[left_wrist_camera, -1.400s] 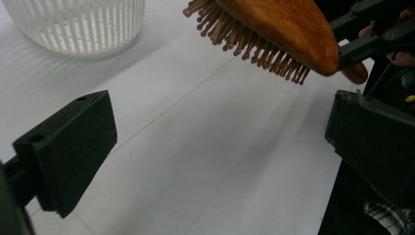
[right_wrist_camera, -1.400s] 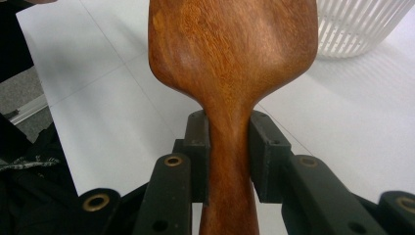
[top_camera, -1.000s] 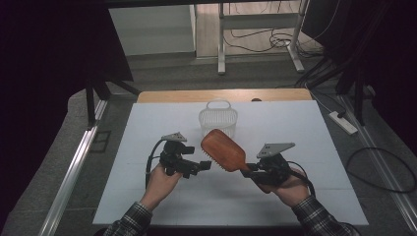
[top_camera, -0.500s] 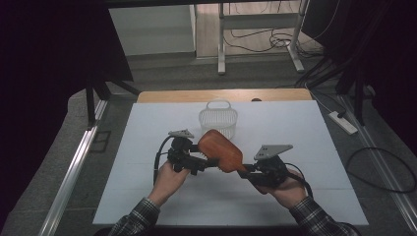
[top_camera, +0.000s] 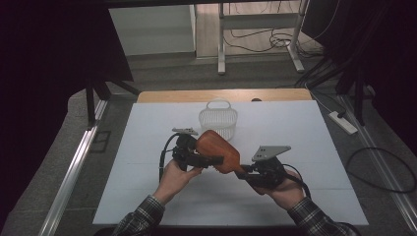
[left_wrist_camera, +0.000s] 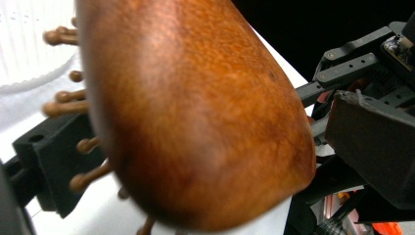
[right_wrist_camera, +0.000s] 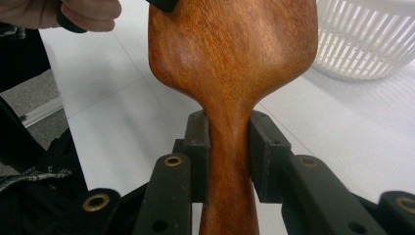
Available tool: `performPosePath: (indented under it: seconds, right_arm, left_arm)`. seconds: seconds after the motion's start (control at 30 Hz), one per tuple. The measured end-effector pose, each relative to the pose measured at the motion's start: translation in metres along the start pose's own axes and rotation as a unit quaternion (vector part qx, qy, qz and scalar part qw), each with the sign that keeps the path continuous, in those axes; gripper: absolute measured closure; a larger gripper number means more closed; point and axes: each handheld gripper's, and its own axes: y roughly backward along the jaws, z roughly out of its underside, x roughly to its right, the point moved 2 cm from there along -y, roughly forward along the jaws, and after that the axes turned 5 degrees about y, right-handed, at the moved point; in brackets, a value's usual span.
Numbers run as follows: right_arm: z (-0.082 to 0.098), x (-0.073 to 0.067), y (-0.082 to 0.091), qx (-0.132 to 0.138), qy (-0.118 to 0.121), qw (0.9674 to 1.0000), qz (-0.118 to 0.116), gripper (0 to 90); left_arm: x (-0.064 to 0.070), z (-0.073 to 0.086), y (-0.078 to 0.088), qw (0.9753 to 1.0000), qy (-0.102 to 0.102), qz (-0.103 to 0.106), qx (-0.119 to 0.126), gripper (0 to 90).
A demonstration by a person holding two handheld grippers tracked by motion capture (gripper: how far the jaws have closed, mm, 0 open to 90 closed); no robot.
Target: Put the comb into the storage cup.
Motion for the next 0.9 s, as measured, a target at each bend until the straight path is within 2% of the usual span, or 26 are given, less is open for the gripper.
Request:
performPosePath:
  seconds: [0.23,0.4,0.47,0.5,0.57,0.7,0.8,0.9]
  right_arm:
    - [-0.001,-0.001,0.0,0.004,0.003,1.0,0.0,71.9]
    - [-0.001,-0.002,-0.001,0.006,0.009,0.9999,0.001,71.9]
    - [-0.001,-0.003,-0.001,0.007,0.009,0.9999,0.0,71.9]
    - [-0.001,-0.003,-0.001,0.007,0.008,0.9999,0.0,71.9]
    - [0.0,-0.003,-0.001,0.007,0.01,0.9999,0.0,71.9]
    - [0.001,-0.003,-0.002,0.001,0.016,0.9999,0.002,72.0]
    - [0.003,-0.004,-0.006,-0.012,0.024,0.9996,0.001,72.1]
    - [0.003,-0.005,-0.01,-0.018,0.028,0.9994,0.003,72.0]
  left_arm:
    - [0.001,0.0,-0.002,1.0,0.006,0.006,-0.004,4.4]
    - [0.0,0.0,-0.001,0.9987,0.029,0.043,-0.001,16.0]
    - [0.0,0.0,0.0,0.9988,0.031,0.039,0.0,20.2]
    - [-0.001,0.0,0.0,0.9984,0.037,0.044,0.002,22.1]
    - [-0.003,0.0,0.002,0.9968,0.053,0.059,0.005,26.7]
    - [-0.007,0.001,0.004,0.9938,0.07,0.086,0.004,35.4]
    - [-0.009,0.001,0.007,0.99,0.08,0.116,0.01,44.6]
    - [-0.01,0.0,0.007,0.9888,0.082,0.124,0.011,48.4]
